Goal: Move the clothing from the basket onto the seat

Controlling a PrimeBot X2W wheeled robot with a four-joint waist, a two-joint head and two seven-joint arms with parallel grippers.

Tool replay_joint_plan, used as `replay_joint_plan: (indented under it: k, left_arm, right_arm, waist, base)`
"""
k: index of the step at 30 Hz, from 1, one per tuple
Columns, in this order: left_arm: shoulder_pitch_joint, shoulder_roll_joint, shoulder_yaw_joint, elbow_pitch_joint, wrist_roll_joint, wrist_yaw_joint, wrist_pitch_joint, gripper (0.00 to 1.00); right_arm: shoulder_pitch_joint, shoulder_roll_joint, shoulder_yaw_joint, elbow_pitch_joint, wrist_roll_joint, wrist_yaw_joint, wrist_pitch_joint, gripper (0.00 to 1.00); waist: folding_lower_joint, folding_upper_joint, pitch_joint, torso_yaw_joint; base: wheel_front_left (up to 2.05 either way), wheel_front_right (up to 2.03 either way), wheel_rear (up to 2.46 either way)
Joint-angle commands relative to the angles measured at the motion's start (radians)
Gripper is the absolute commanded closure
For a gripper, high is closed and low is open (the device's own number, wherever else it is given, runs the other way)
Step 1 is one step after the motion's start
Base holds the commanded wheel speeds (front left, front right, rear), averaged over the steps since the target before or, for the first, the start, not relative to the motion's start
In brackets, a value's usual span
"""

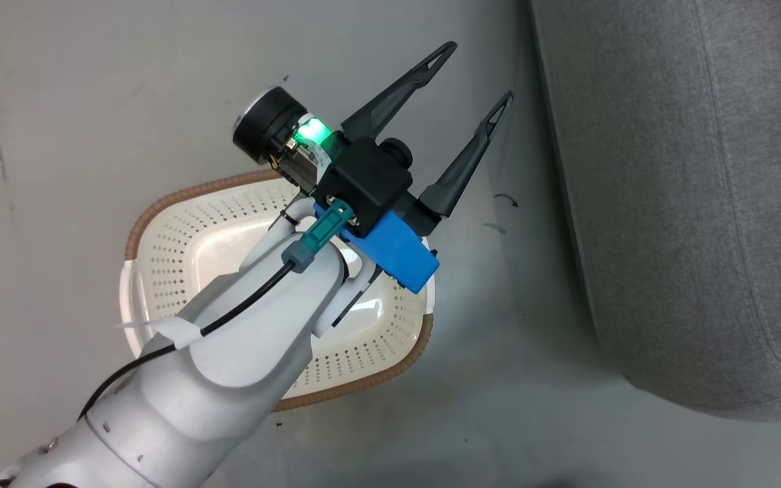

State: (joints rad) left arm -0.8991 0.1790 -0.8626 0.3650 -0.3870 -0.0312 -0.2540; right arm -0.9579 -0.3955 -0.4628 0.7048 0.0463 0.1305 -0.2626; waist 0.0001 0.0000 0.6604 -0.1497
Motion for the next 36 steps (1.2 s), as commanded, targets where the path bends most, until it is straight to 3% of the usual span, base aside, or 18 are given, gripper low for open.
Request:
replay_joint_plan:
  k: [1, 10, 16, 25, 36]
  left_arm:
    - [0.014, -0.003, 0.003, 0.005, -0.004, 0.004, -0.006, 0.00]
    - [0.088, -0.008, 0.043, -0.001, -0.015, 0.020, -0.012, 0.00]
    - [0.176, -0.002, 0.115, -0.035, -0.009, 0.038, -0.012, 0.00]
    - [0.358, 0.022, 0.292, -0.095, 0.007, 0.073, -0.012, 0.00]
    - [0.536, 0.010, 0.486, -0.125, 0.044, 0.073, -0.012, 0.00]
  right_arm:
    - [0.040, 0.021, -0.003, -0.021, -0.001, 0.000, -0.003, 0.00]
    - [0.264, 0.117, 0.005, -0.156, -0.009, 0.000, -0.003, 0.00]
    - [0.394, 0.170, 0.069, -0.279, 0.005, 0.001, -0.003, 0.00]
    - [0.530, 0.230, 0.220, -0.434, 0.041, 0.001, -0.003, 0.00]
    - [0.630, 0.275, 0.356, -0.513, 0.052, 0.001, -0.003, 0.00]
  waist:
    - [-0.0001, 0.0000, -0.023, -0.003]
    - [-0.0001, 0.0000, -0.155, -0.013]
    - [-0.0001, 0.0000, -0.259, 0.003]
    - [-0.0001, 0.0000, -0.383, 0.076]
    - [-0.0001, 0.0000, -0.486, 0.170]
  base:
    - [0.00, 0.00, 0.00]
    - [0.00, 0.00, 0.00]
    - [0.00, 0.00, 0.00]
    - [0.00, 0.00, 0.00]
    - [0.00, 0.00, 0.00]
